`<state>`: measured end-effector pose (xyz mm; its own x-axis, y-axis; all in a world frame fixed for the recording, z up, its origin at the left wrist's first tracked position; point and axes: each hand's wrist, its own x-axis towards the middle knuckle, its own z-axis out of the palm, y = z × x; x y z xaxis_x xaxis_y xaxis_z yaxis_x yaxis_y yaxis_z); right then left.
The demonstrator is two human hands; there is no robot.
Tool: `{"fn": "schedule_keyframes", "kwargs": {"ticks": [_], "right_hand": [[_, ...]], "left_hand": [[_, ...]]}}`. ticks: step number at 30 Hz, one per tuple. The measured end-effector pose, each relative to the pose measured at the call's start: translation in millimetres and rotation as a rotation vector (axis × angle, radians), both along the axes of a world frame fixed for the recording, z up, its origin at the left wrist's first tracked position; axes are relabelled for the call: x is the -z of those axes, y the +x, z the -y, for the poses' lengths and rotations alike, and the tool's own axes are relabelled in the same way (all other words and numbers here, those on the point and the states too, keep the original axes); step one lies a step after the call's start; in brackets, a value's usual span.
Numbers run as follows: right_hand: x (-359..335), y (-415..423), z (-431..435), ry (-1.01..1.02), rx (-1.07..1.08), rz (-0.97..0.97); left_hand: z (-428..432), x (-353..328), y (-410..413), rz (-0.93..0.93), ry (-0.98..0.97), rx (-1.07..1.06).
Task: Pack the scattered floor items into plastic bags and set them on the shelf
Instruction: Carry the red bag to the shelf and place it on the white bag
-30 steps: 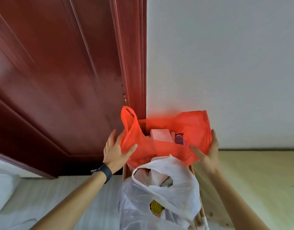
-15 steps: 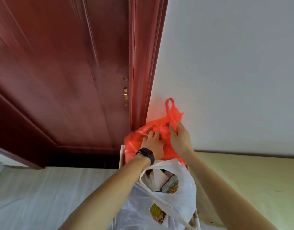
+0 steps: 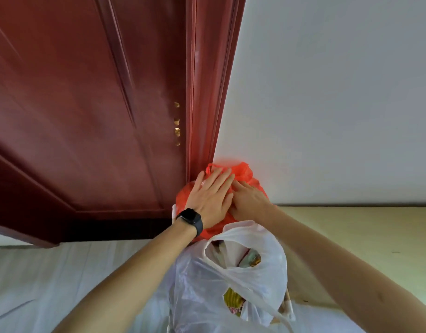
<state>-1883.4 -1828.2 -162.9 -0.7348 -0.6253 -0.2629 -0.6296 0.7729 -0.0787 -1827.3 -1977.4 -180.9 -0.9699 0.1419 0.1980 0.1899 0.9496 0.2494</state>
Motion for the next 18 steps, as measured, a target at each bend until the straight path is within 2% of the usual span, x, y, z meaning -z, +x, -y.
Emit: {"fn": "schedule_keyframes", "kwargs": {"ticks": [2, 4, 6, 8, 9, 11, 13, 18], "right_hand": [[-2, 2, -13, -0.048, 0.02, 0.077], [-8, 2, -23, -0.183, 0.134, 0.166], [-17, -4, -27, -0.427, 0.292, 0.02], [-15, -12, -23, -0.547, 0.382, -0.121], [-8, -14, -19, -0.521, 0.381, -0.128], [20, -6, -13, -0.34, 0.301, -0.098], [45, 5, -12, -0.218, 0.281, -0.005], [53, -9, -16, -0.144, 0.273, 0.107]], "left_hand": [[-1, 25, -2, 0.221, 0.038, -0.076], [-2, 40, -5, 0.312, 0.069, -0.112], [-7, 40, -6, 0.302, 0.063, -0.123], [-9, 38, -10, 0.302, 0.066, -0.142], [-10, 40, -10, 0.3, 0.059, -0.149], [-9, 43, -9, 0.301, 0.029, -0.141], [-8, 47, -8, 0.318, 0.011, -0.127], [-7, 47, -15, 0.42, 0.0, -0.106]]}}
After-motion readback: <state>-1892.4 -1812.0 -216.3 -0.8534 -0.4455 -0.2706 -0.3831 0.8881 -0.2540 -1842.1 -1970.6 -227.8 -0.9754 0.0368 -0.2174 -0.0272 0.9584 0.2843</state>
